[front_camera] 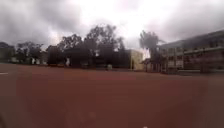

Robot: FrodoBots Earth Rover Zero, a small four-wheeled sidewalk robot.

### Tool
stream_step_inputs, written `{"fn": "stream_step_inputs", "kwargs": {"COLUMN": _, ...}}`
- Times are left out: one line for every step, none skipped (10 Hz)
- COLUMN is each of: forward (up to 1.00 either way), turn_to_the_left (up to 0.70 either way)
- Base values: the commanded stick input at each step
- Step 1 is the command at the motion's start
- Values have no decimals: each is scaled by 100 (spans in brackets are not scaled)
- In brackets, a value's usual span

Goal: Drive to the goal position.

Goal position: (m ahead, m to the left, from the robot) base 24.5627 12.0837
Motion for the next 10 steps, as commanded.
{"fn": "stream_step_inputs", "kwargs": {"forward": 70, "turn_to_the_left": 0}}
{"fn": "stream_step_inputs", "kwargs": {"forward": 70, "turn_to_the_left": 0}}
{"fn": "stream_step_inputs", "kwargs": {"forward": 70, "turn_to_the_left": 0}}
{"fn": "stream_step_inputs", "kwargs": {"forward": 70, "turn_to_the_left": 0}}
{"fn": "stream_step_inputs", "kwargs": {"forward": 70, "turn_to_the_left": 0}}
{"fn": "stream_step_inputs", "kwargs": {"forward": 70, "turn_to_the_left": 0}}
{"fn": "stream_step_inputs", "kwargs": {"forward": 70, "turn_to_the_left": 0}}
{"fn": "stream_step_inputs", "kwargs": {"forward": 70, "turn_to_the_left": 0}}
{"fn": "stream_step_inputs", "kwargs": {"forward": 70, "turn_to_the_left": 0}}
{"fn": "stream_step_inputs", "kwargs": {"forward": 70, "turn_to_the_left": 0}}
